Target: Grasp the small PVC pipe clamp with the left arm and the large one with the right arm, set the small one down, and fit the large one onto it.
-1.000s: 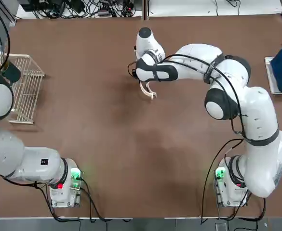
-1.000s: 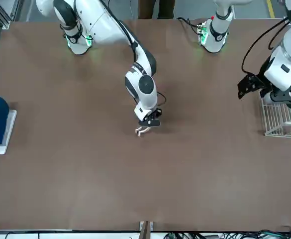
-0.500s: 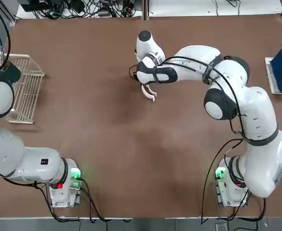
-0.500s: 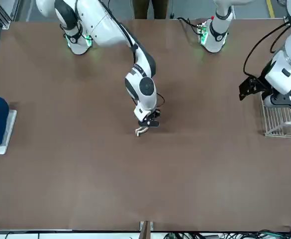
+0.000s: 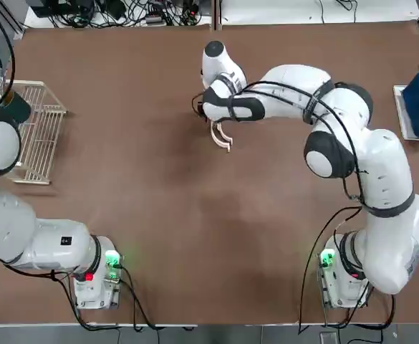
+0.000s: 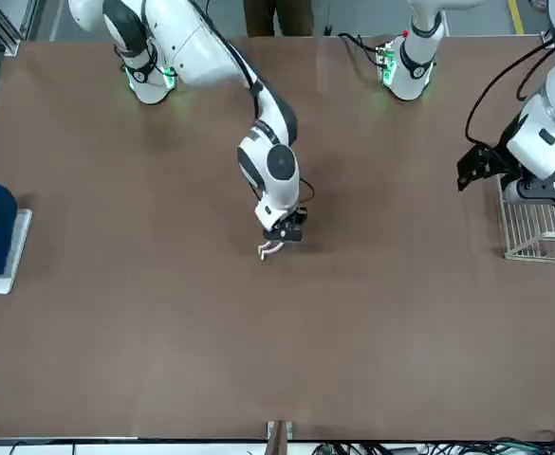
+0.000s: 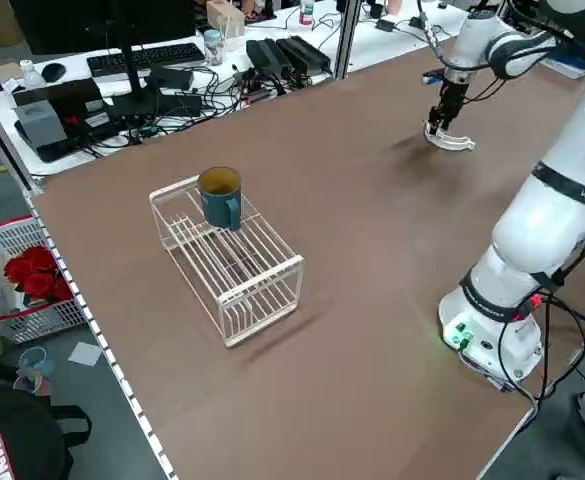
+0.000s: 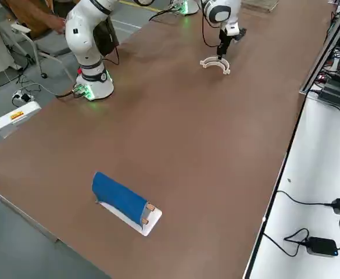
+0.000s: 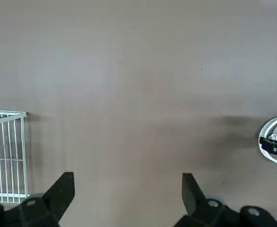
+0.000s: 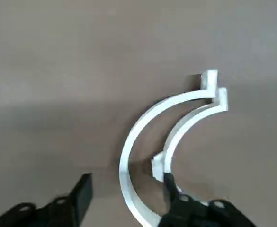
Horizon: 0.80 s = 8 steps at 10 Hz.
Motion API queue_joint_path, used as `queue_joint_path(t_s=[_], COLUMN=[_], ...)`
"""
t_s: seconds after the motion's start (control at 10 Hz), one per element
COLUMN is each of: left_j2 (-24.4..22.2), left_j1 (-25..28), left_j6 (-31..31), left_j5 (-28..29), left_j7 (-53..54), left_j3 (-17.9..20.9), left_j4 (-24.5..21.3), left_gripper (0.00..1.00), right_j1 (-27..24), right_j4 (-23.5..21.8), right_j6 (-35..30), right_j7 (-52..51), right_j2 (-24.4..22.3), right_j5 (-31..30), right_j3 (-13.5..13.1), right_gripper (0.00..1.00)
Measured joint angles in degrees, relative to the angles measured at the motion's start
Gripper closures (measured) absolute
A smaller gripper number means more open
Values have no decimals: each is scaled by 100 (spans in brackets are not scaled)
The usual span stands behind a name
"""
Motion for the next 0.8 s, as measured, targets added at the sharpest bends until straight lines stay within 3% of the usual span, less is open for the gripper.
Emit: queue_joint_path(t_s=[0.2, 0.4, 0.6, 0.8], left_j2=[0, 2, 5, 13], left_j1=[0, -5, -6, -9], left_j6=[-1, -4, -12, -18], left_j5=[0, 0, 0, 0], left_j7=[0, 0, -26, -136], left_j3=[2, 0, 0, 0], left_j4=[2, 4, 3, 3], left_gripper=[0, 0, 0, 0], right_j1=[-225, -732, -1480, -2393], right_j4=[143, 198, 122, -60], right_j6=[-856, -1740, -2192, -2632], right_j7=[20, -6, -312, -1227], right_j2=[-518, -1452, -2293, -2911], right_j5=[-36, -70, -71, -63], right_j3=[-45, -89, -88, -50], right_gripper=[0, 0, 0, 0])
